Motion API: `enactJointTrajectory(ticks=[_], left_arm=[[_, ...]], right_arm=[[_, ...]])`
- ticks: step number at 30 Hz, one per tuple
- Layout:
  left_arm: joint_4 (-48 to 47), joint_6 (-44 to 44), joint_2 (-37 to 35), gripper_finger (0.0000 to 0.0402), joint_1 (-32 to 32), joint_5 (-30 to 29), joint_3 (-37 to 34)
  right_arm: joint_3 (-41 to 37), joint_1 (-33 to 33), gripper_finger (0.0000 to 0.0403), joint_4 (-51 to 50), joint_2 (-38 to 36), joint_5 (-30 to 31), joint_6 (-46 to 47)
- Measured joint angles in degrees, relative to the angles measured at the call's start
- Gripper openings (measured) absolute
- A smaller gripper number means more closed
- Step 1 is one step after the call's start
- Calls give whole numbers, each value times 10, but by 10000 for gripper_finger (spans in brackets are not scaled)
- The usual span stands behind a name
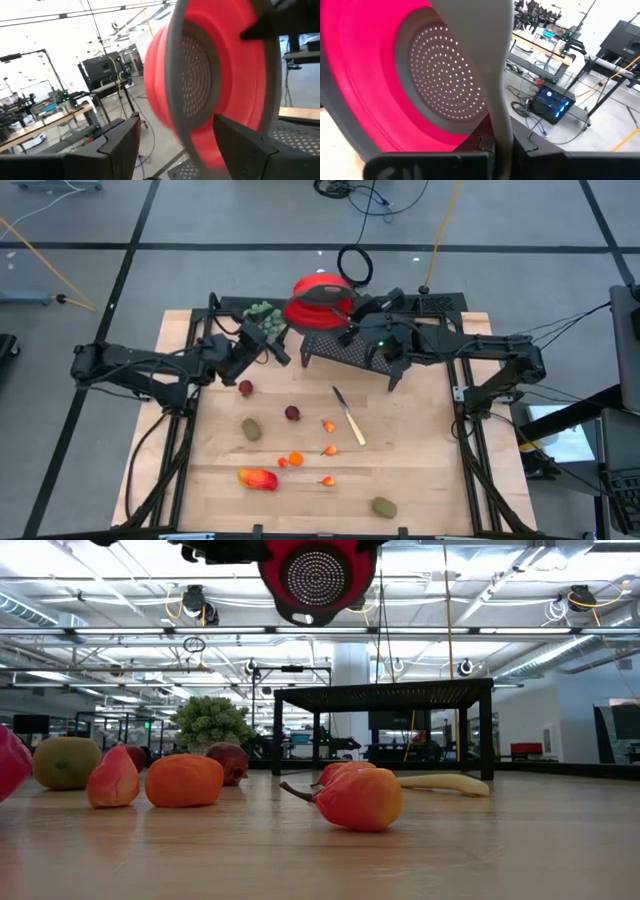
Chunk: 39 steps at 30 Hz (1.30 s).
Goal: Pick & Place Fruit
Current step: Put the red strainer bowl on the shelf
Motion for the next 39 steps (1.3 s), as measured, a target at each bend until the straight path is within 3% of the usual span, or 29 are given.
enactJointTrajectory(ticks=[6, 39], left_arm=[[-1, -16, 0, 251, 16, 39, 0], [-52, 3, 0, 250, 15, 13, 0]], right_arm=[[0, 8, 5, 27, 20, 15, -32], [0, 8, 6, 17, 30, 25, -13]])
